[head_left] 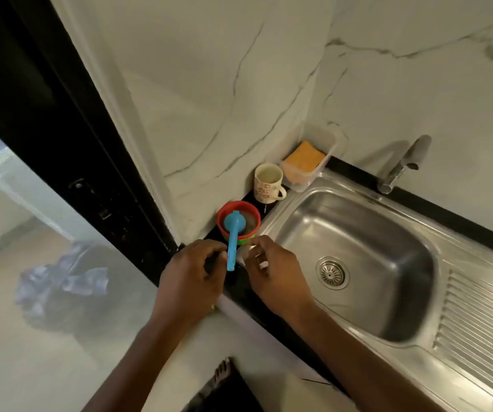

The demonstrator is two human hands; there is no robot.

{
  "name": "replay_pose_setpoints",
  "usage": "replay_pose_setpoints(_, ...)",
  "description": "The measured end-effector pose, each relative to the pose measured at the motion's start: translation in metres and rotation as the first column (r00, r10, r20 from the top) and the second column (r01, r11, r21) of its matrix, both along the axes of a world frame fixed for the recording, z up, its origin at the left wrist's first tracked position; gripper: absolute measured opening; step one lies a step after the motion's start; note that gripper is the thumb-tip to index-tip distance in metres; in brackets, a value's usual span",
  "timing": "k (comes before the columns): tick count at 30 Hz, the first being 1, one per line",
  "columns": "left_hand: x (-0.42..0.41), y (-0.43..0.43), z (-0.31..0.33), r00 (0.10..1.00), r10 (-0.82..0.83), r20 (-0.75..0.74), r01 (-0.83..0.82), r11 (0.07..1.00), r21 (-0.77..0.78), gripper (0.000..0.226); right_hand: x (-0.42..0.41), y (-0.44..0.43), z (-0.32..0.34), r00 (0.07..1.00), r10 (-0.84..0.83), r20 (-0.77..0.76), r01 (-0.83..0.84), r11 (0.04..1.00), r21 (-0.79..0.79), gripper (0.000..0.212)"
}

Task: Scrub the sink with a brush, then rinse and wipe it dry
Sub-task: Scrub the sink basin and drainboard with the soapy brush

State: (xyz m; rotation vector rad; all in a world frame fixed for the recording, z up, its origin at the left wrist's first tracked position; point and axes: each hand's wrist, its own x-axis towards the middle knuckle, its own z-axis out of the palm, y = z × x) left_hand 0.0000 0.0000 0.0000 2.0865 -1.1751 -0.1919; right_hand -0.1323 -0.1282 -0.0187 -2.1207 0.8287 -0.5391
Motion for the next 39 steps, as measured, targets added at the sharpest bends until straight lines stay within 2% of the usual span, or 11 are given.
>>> replay_pose_setpoints(3, 0.023, -0.004, -0.008, 1.0, 0.012, -0.019, -0.012, 1.0, 0.014, 0.016, 0.039, -0.007, -0.016, 0.985, 0.004, -0.172, -0.007, 1.0, -0.018, 0.044)
replay_pose_setpoints(6, 0.041, -0.006, -0.013, 0.998, -0.006, -0.056, 0.008, 1.0, 0.028, 0.013, 0.075, -0.016, -0.027, 0.945, -0.012, -0.328, 0.027, 0.999, 0.041, 0.069)
replay_pose_setpoints(9, 0.057, -0.005, -0.022, 0.998, 0.013, -0.06, -0.008, 0.997, 0.072, 0.012, 0.101, -0.029, -0.035, 0.915, 0.012, -0.404, 0.023, 0.996, 0.081, 0.087)
replay_pose_setpoints(14, 0.072, -0.002, -0.035, 0.993, 0.023, -0.114, -0.016, 0.998, 0.064, 0.017, 0.121, -0.05, -0.041, 0.912, 0.027, -0.41, 0.026, 0.992, 0.123, 0.095)
replay_pose_setpoints(16, 0.074, -0.002, -0.038, 0.99, 0.034, -0.136, -0.026, 0.998, 0.059, 0.019, 0.121, -0.062, -0.04, 0.907, 0.012, -0.421, 0.045, 0.991, 0.125, 0.089)
replay_pose_setpoints(22, 0.074, -0.003, -0.046, 0.986, 0.01, -0.166, 0.001, 0.998, 0.066, 0.024, 0.128, -0.096, -0.029, 0.832, 0.037, -0.553, 0.017, 0.996, 0.092, 0.051)
replay_pose_setpoints(27, 0.073, -0.007, -0.051, 0.982, -0.022, -0.187, 0.038, 0.996, 0.084, 0.021, 0.121, -0.106, -0.034, 0.858, 0.052, -0.511, -0.049, 0.999, 0.02, 0.029)
replay_pose_setpoints(32, 0.07, -0.016, -0.054, 0.979, -0.04, -0.202, 0.059, 0.995, 0.086, 0.02, 0.09, -0.115, -0.015, 0.926, 0.025, -0.377, 0.001, 0.998, 0.069, 0.029)
replay_pose_setpoints(34, 0.068, -0.021, -0.054, 0.977, -0.056, -0.205, 0.075, 0.993, 0.086, 0.02, 0.073, -0.116, -0.006, 0.935, -0.001, -0.355, 0.04, 0.994, 0.103, 0.022)
replay_pose_setpoints(36, 0.066, -0.025, -0.055, 0.976, -0.061, -0.207, 0.082, 0.992, 0.095, 0.02, 0.052, -0.116, -0.004, 0.927, -0.035, -0.373, 0.09, 0.987, 0.13, 0.016)
replay_pose_setpoints(39, 0.062, -0.029, -0.057, 0.975, -0.067, -0.211, 0.09, 0.991, 0.097, 0.019, 0.021, -0.114, -0.023, 0.875, -0.085, -0.477, 0.157, 0.981, 0.114, 0.019)
